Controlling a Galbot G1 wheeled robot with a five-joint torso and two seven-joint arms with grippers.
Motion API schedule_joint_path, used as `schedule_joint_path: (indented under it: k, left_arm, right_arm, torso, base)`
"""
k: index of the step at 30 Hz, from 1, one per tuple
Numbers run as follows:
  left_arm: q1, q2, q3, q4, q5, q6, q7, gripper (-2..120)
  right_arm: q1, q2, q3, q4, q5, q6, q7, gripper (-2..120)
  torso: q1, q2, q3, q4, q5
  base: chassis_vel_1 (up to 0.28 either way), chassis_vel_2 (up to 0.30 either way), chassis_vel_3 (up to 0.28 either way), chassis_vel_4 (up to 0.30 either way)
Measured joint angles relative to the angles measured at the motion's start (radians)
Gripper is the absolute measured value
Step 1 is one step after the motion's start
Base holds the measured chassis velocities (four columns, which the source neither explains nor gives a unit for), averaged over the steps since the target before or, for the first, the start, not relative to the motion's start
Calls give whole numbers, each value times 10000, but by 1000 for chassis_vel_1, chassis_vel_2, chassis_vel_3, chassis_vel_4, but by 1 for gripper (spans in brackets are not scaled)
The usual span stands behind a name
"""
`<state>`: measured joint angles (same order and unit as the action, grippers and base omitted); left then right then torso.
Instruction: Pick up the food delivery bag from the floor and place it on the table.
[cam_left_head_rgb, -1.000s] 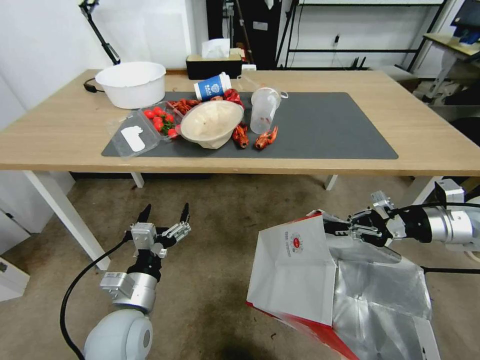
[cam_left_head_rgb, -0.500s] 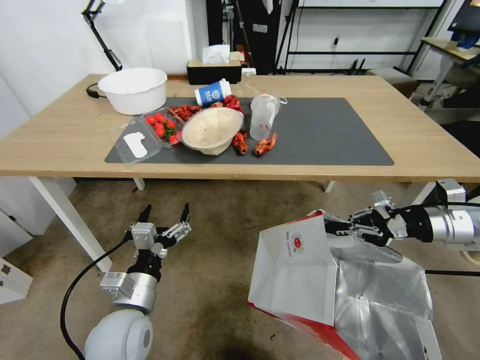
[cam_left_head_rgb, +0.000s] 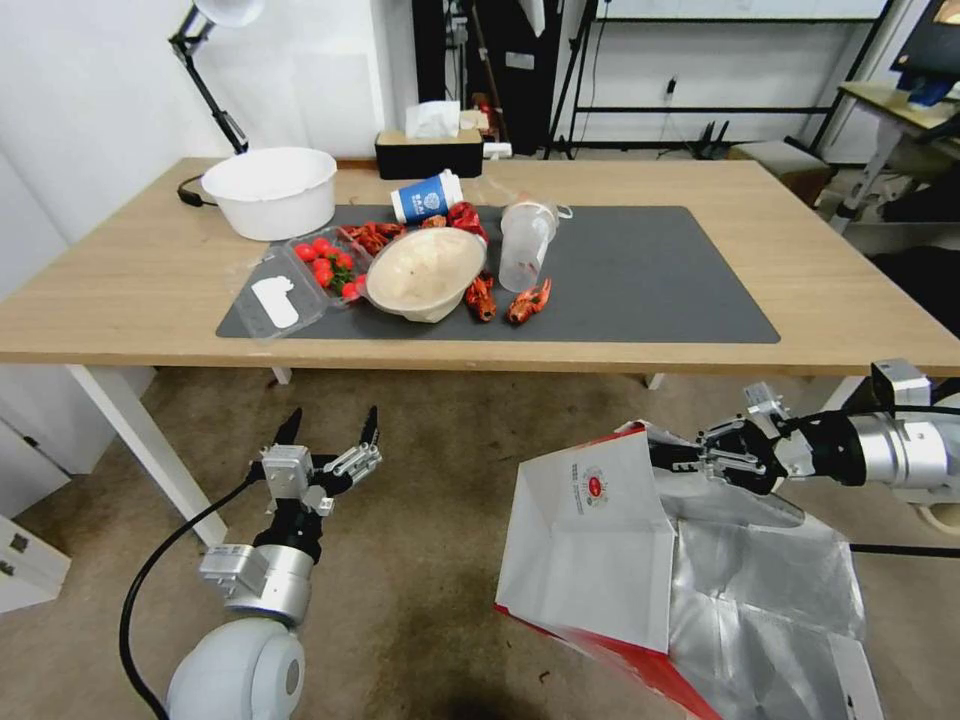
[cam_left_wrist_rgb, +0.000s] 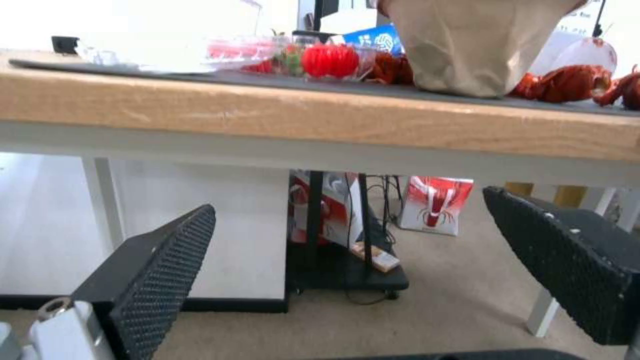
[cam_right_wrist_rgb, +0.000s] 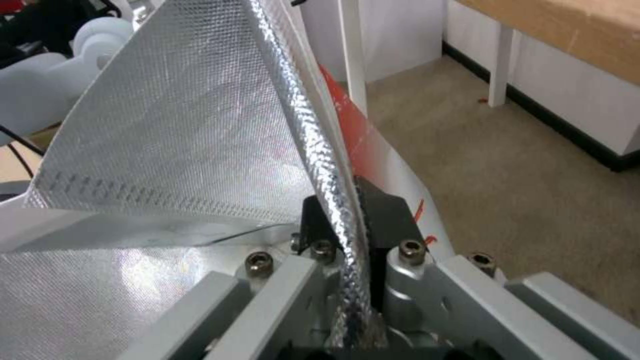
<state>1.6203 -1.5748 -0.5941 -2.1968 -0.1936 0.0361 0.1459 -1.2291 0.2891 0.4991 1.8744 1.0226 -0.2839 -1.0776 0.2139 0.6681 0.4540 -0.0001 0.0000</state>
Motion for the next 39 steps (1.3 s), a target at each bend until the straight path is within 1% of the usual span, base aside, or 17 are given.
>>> schedule_joint_path:
  k: [18,24,29,39]
  left_arm:
    - [6,-2,5,-52,3,28,-1,100]
    - [9,19,-10,-52,3,30,-3,100]
    - [12,18,-12,-52,4,31,-3,100]
    - [5,5,-5,-41,3,30,-3,100]
  right_arm:
    - [-92,100,6,-3,-51,10,-6,0]
    - [-102,108,14,20,-55,11,-4,0]
    - [-101,114,14,23,-56,12,1,0]
    - [-131,132,14,19,-69,24,2,0]
  torso:
    - [306,725,418,0,0]
    - [434,1052,617,0,0]
    - [504,1214,711,1,0]
    - [693,1670,979,0,0]
  base:
    - [0,0,0,0]
    - [0,0,0,0]
    - [0,0,0,0]
    - [0,0,0,0]
